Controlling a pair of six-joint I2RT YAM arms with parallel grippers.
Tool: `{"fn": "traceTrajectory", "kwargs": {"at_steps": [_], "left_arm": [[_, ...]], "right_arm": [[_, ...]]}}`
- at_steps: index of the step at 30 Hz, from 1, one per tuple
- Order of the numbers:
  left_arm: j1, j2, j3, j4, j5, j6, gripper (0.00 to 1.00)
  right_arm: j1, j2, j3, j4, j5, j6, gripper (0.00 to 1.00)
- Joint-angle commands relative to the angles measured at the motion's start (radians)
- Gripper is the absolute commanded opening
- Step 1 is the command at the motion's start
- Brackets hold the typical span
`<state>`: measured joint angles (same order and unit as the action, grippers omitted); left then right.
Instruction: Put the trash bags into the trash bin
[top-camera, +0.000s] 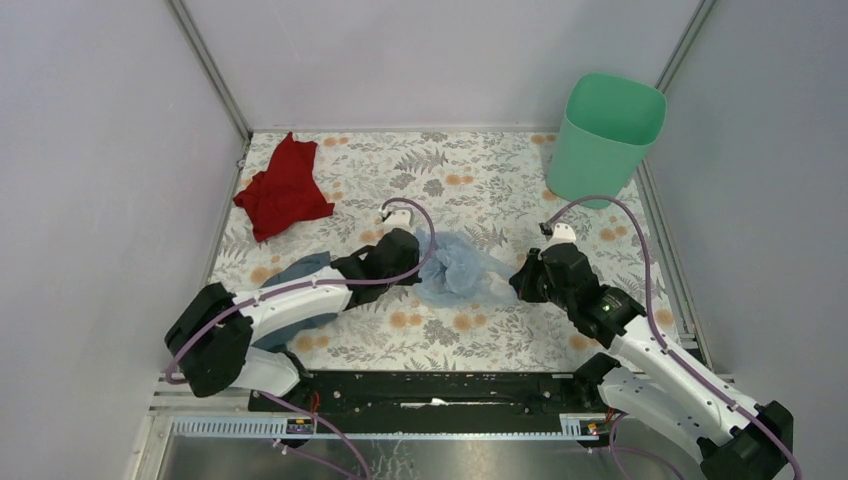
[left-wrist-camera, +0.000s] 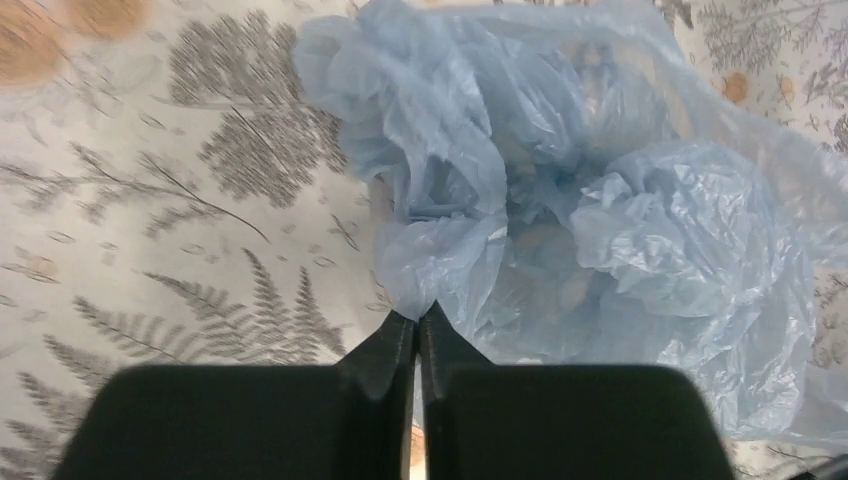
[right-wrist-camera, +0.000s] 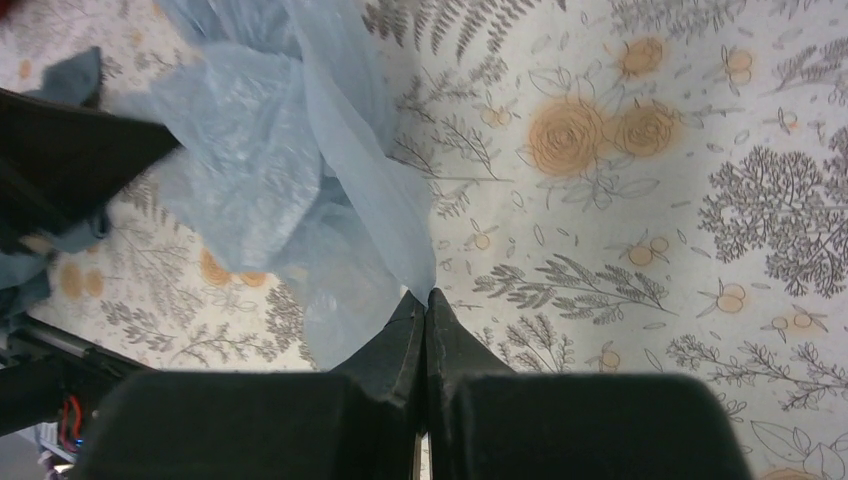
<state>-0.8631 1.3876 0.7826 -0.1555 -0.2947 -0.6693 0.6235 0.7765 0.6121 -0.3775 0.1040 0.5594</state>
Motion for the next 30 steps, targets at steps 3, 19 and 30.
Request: {"fn": "traceTrajectory", "kwargs": {"at_steps": [3,19,30], "left_arm": [[0.037,-0.202,-0.045,-0.001,-0.137,-0.021,0.00],[0.265,-0.659,0.226,0.116,0.238,0.138,0.00],[0.279,-0.599,-0.377,0.132,0.219,-0.077,0.00]], "right_arm": [[-0.002,-0.018,-0.064,0.065,0.022,0.014,0.00],[-0.005,0.175,0.630,0.165,-0.133,-0.273,0.03],[-0.166,0.243,0.064,0.297,-0.217,-0.218,0.00]]}}
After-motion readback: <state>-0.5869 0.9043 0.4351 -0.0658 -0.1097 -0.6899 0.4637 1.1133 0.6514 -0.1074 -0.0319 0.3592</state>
